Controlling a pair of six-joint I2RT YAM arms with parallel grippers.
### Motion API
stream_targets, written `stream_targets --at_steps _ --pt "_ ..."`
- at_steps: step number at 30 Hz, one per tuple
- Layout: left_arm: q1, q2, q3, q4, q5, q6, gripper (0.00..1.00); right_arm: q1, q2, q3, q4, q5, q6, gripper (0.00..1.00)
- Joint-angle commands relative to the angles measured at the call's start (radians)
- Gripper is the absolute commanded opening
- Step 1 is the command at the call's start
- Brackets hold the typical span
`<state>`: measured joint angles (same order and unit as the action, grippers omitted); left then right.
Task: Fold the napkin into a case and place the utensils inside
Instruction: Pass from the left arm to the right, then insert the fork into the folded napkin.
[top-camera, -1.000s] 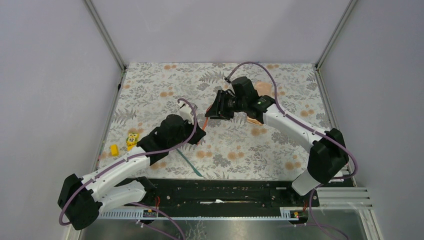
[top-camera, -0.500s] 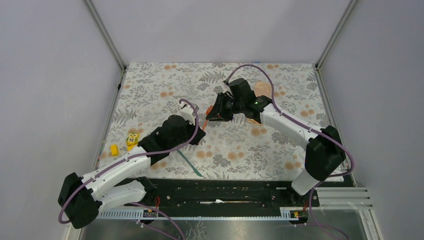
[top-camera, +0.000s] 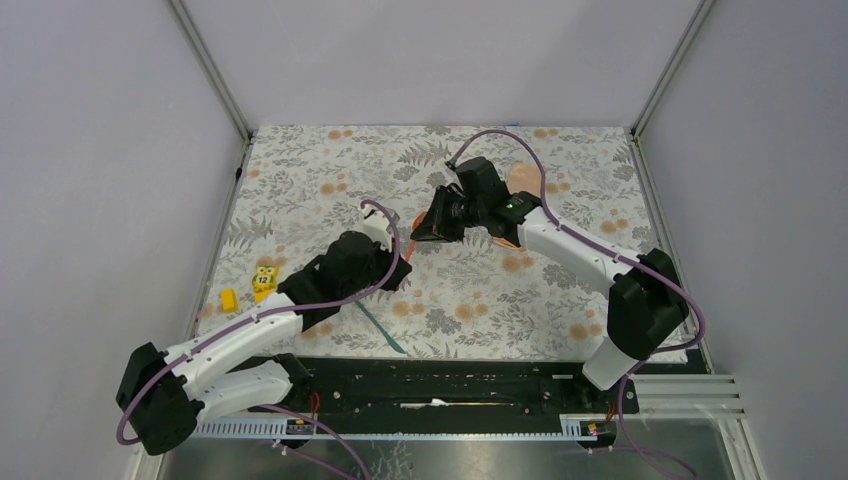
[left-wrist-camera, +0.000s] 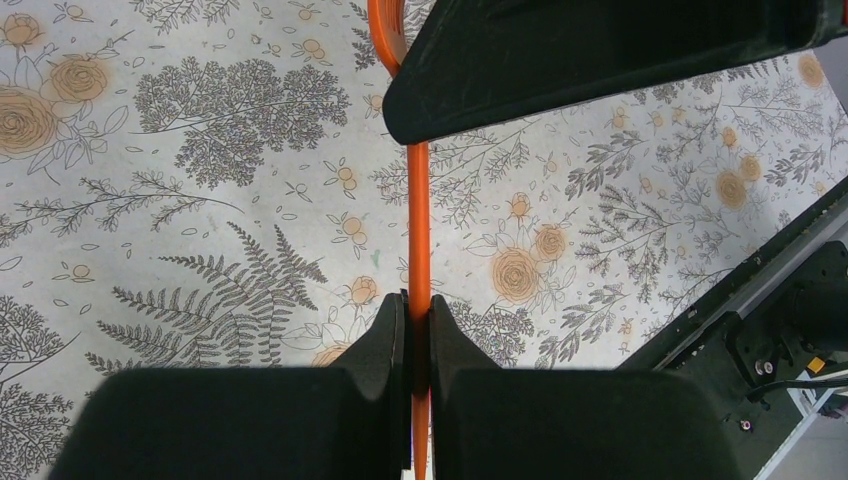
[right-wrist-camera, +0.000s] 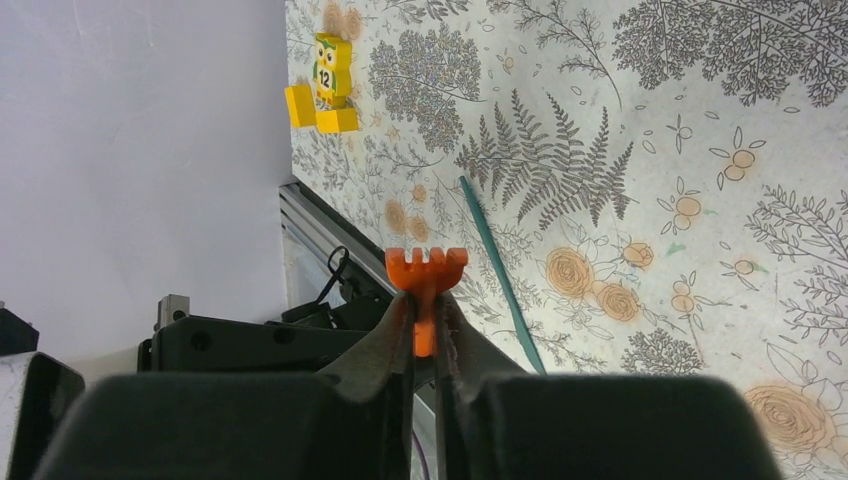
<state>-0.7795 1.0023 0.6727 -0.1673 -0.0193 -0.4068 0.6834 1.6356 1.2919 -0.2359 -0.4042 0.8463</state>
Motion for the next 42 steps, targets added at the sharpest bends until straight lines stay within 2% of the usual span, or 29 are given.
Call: stream_targets --at_steps 1,2,5,7,12,14,15,16,18,20,23,27,30,35,42 --pt "-0.009 0.002 0.046 0.037 -0.023 0.013 0.0 0.01 -0.006 0.021 0.031 0.015 0.007 0.05" --pt "-0.008 0.004 0.046 0.035 -0.027 0.007 0.0 0.01 -0.01 0.017 0.036 0.022 0.006 0.0" --pt "-0.007 0.011 0.053 0.023 -0.053 -0.034 0.32 -0.002 -0.015 0.019 0.026 0.05 -0.027 0.0" --pt "-0.007 0.012 0.055 0.017 -0.055 -0.062 0.47 -0.048 -0.013 0.035 -0.012 0.062 -0.073 0.0" --pt "0.001 0.047 0.071 0.011 0.01 -0.151 0.57 -0.248 0.003 0.085 -0.128 0.118 -0.216 0.0" --pt "0.012 0.082 0.079 0.027 0.098 -0.202 0.59 -0.328 0.04 0.146 -0.196 0.151 -0.292 0.0" --pt "0.019 0.108 0.084 0.042 0.14 -0.229 0.61 -0.361 0.065 0.183 -0.239 0.177 -0.326 0.0" --pt "0.026 0.146 0.089 0.059 0.185 -0.253 0.7 -0.397 0.093 0.223 -0.27 0.187 -0.356 0.0" --pt "0.034 0.21 0.101 0.116 0.272 -0.306 0.72 -0.468 0.15 0.295 -0.308 0.177 -0.402 0.0" --pt "0.036 0.282 0.114 0.206 0.355 -0.372 0.7 -0.53 0.216 0.383 -0.33 0.17 -0.434 0.0" --pt "0.036 0.412 0.167 0.319 0.441 -0.434 0.62 -0.591 0.336 0.534 -0.382 0.171 -0.487 0.0" --pt "0.034 0.597 0.261 0.468 0.506 -0.491 0.34 -0.631 0.516 0.778 -0.461 0.16 -0.527 0.0" --pt "0.027 0.729 0.362 0.481 0.507 -0.488 0.21 -0.649 0.623 0.922 -0.481 0.155 -0.525 0.0" --pt "0.017 0.923 0.498 0.513 0.502 -0.488 0.12 -0.671 0.766 1.102 -0.535 0.142 -0.526 0.0" --pt "0.015 1.091 0.635 0.523 0.503 -0.486 0.06 -0.673 0.821 1.118 -0.535 0.146 -0.55 0.0"
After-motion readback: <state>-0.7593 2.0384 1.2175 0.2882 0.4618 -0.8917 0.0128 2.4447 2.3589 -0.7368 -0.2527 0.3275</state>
